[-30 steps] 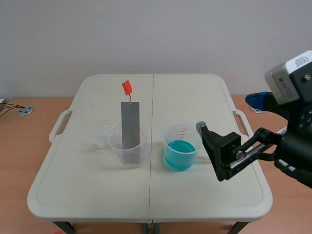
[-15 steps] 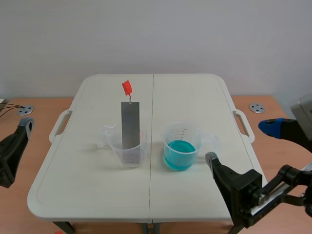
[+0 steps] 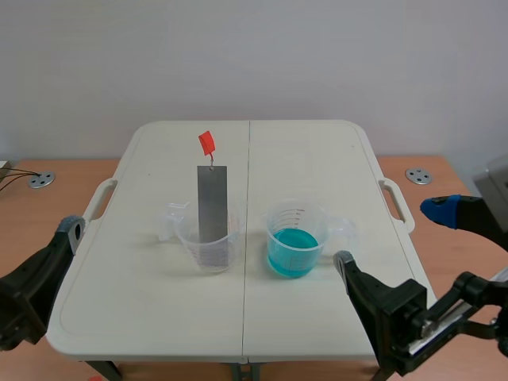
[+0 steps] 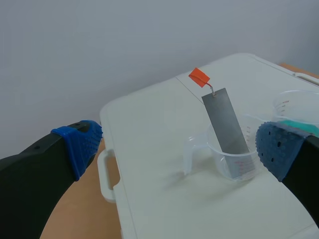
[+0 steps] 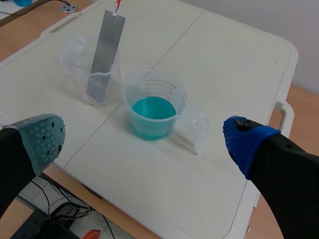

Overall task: Hold the metal plate by the orange handle, dip it into the blue solution, take it out and point at it, then put the plate back in the beaker on the left.
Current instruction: 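Return to the home posture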

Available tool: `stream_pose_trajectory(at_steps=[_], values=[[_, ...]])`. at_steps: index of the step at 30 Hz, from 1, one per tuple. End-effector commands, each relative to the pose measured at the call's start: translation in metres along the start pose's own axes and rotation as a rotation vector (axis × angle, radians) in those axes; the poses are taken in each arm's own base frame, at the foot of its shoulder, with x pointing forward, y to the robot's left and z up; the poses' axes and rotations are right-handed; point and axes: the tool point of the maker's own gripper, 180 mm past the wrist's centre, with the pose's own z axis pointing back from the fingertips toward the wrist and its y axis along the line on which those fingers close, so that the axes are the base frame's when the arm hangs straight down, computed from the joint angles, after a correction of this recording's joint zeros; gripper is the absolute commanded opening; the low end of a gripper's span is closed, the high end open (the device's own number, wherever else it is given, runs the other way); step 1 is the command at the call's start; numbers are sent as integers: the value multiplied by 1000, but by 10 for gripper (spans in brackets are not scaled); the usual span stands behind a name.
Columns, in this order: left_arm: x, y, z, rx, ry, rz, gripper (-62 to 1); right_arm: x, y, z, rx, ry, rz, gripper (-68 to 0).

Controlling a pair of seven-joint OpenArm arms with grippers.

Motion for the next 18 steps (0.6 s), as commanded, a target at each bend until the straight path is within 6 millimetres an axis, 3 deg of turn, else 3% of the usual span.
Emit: stream_pose_trajectory(at_steps=[1,18], values=[[12,3,-2,0,-39,-11,14,14,-2,-1,2,-45,13,-12],[-1,3,-2,1,31,-10,14,17,-4,-4,-1,-55,21,-12]])
